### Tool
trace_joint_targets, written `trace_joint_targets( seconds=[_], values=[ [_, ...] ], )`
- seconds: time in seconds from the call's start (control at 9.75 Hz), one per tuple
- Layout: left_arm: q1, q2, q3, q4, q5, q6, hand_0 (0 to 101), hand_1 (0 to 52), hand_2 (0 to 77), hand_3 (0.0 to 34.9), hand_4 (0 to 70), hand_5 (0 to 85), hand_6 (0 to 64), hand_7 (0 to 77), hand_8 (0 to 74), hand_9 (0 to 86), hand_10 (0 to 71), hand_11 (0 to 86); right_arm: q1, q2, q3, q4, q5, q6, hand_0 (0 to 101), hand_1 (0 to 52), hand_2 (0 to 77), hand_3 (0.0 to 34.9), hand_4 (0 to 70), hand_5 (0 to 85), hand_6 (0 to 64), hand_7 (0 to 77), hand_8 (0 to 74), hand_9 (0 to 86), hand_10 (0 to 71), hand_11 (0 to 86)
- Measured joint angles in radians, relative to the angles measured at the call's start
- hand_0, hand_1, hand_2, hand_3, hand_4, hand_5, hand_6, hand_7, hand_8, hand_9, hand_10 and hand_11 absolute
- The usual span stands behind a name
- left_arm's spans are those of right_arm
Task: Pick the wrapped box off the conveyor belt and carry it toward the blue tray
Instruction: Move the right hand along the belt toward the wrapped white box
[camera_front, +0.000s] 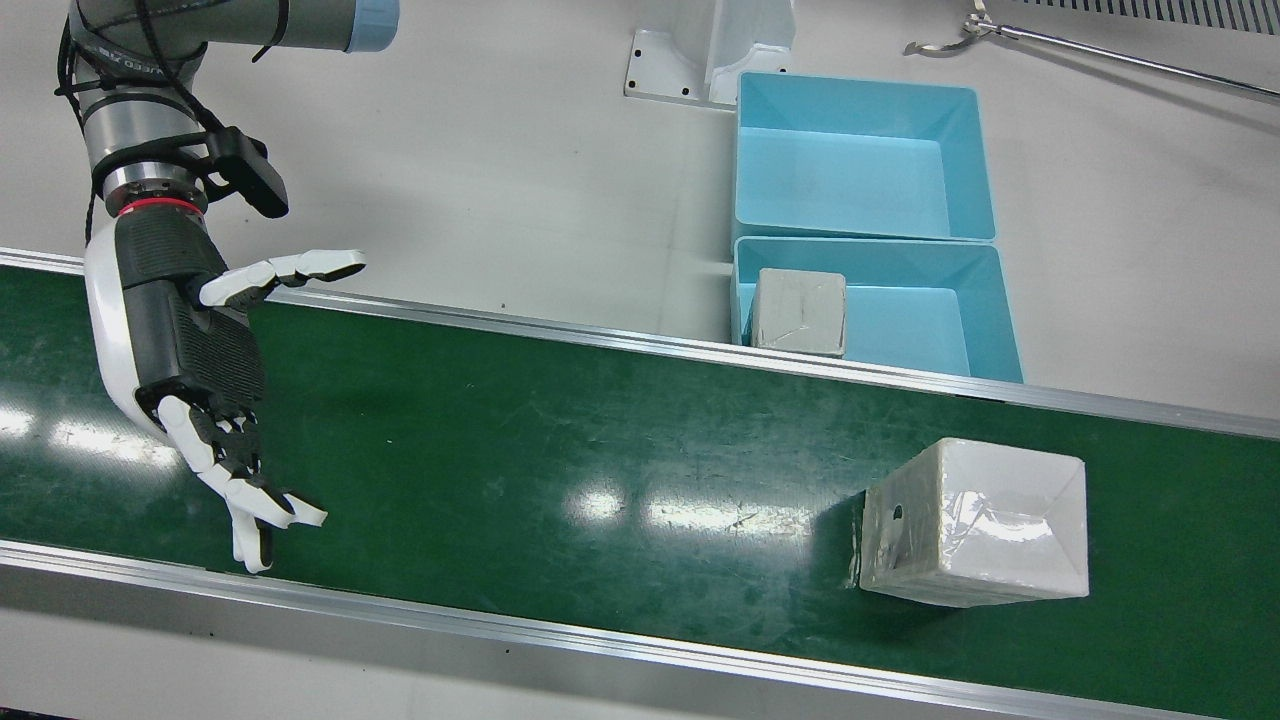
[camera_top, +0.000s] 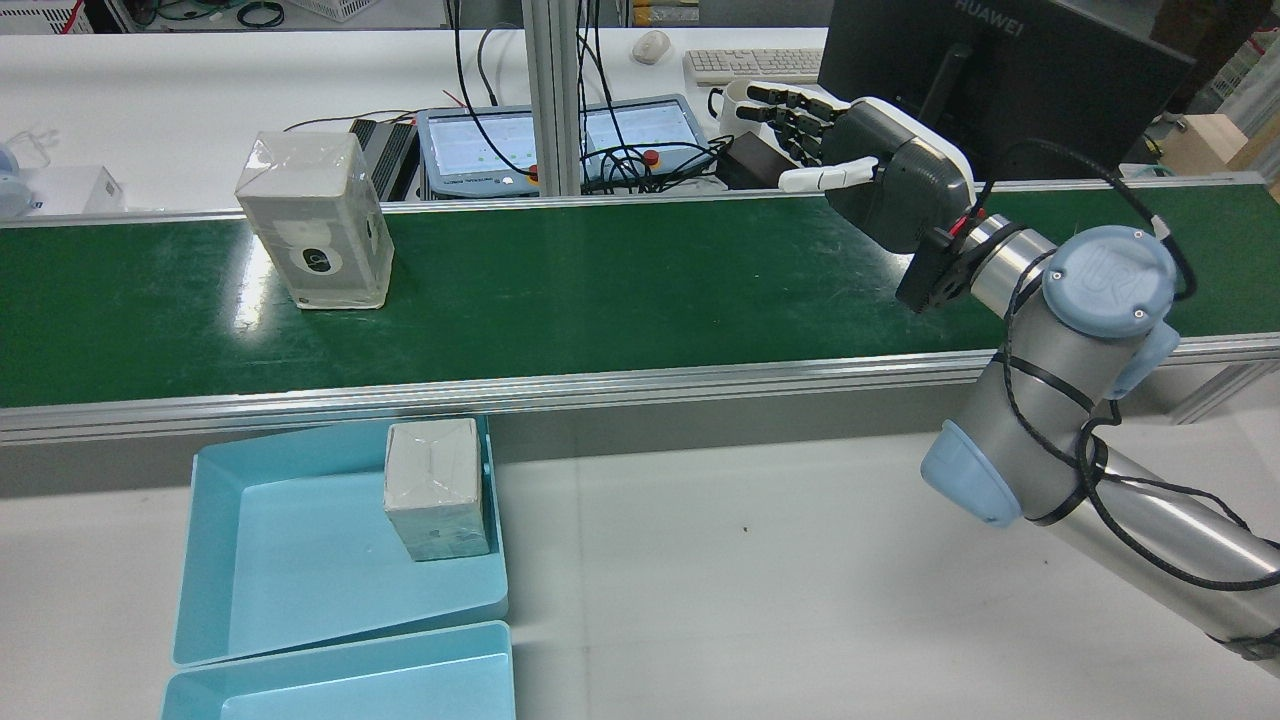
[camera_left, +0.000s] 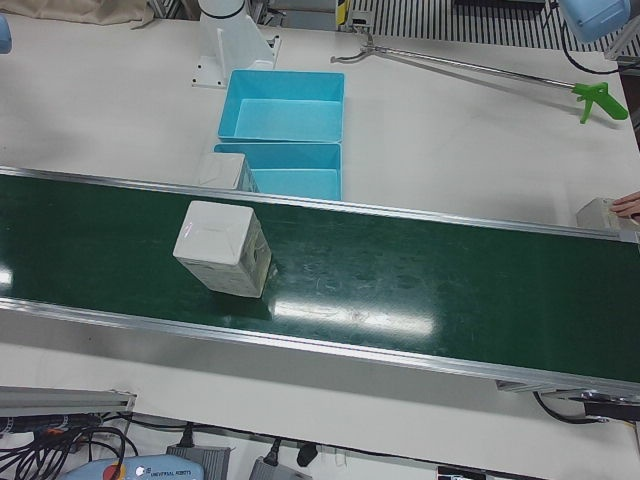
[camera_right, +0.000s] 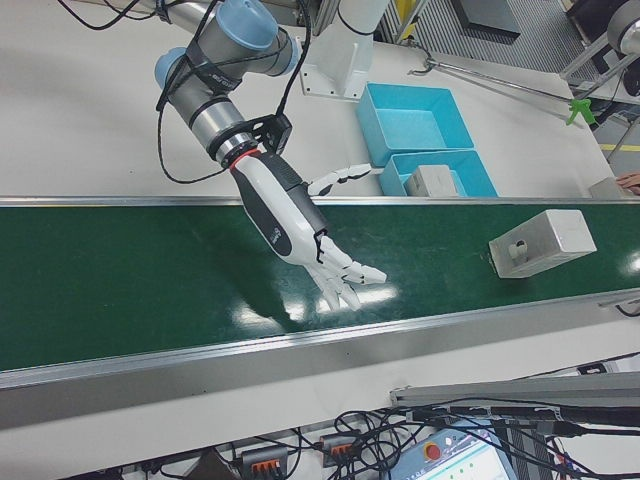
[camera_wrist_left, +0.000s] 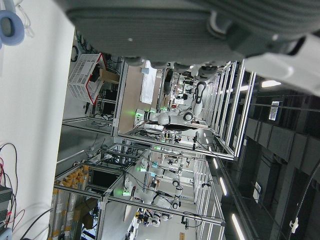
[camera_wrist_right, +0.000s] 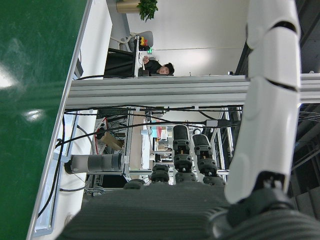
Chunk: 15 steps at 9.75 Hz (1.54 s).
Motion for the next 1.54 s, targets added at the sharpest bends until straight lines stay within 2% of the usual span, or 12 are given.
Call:
trace_joint_targets(
  seconds=[0.31,0.41,0.72,1.03,1.23,1.54],
  values=[
    [0.0,0.0,0.0,0.0,0.0,0.0,0,0.0,1.1,0.0,0.5,1.1,0.5,0.5,0.5,0.5,0.0,0.5,0.007,0.005,-0.006,-0.005,-0.001,-0.04,47,13.1,12.0,0.2,10.4,15.3,6.0,20.2,3.8,4.9,0.0,1.1],
    [0.0,0.0,0.0,0.0,0.0,0.0,0,0.0,0.5,0.0,0.5,1.1,0.0,0.5,0.5,0.0,0.0,0.5,0.006,0.005,-0.015,-0.002,0.001,-0.041,47,13.1,12.0,0.1,8.7,13.1,6.0,20.2,3.8,4.9,0.0,1.1],
    [0.0,0.0,0.0,0.0,0.0,0.0,0,0.0,0.5,0.0,0.5,1.1,0.0,0.5,0.5,0.0,0.0,0.5,0.002,0.028,-0.061,0.023,0.003,-0.026,45,10.9,11.4,0.1,8.7,14.2,6.0,19.1,3.8,6.0,0.0,1.1],
    [0.0,0.0,0.0,0.0,0.0,0.0,0,0.0,0.5,0.0,0.5,1.1,0.5,0.5,0.5,0.0,0.5,0.0,-0.007,0.037,-0.07,0.053,0.004,-0.022,45,10.9,11.4,0.2,10.4,14.2,7.1,20.2,4.4,7.6,0.0,1.1],
    [0.0,0.0,0.0,0.0,0.0,0.0,0,0.0,0.5,0.0,0.5,1.1,0.5,0.5,0.5,0.0,0.5,0.0,-0.03,0.036,-0.074,0.056,0.005,-0.024,44,10.9,12.0,0.1,10.4,14.2,7.1,20.2,4.4,5.4,0.0,1.1],
    [0.0,0.0,0.0,0.0,0.0,0.0,0,0.0,0.5,0.0,0.5,1.1,0.0,0.5,0.5,0.0,0.5,0.0,-0.042,0.036,-0.084,0.056,0.007,-0.025,44,10.9,12.0,0.2,9.3,13.6,7.1,20.2,4.4,7.1,0.0,1.1]
  ],
)
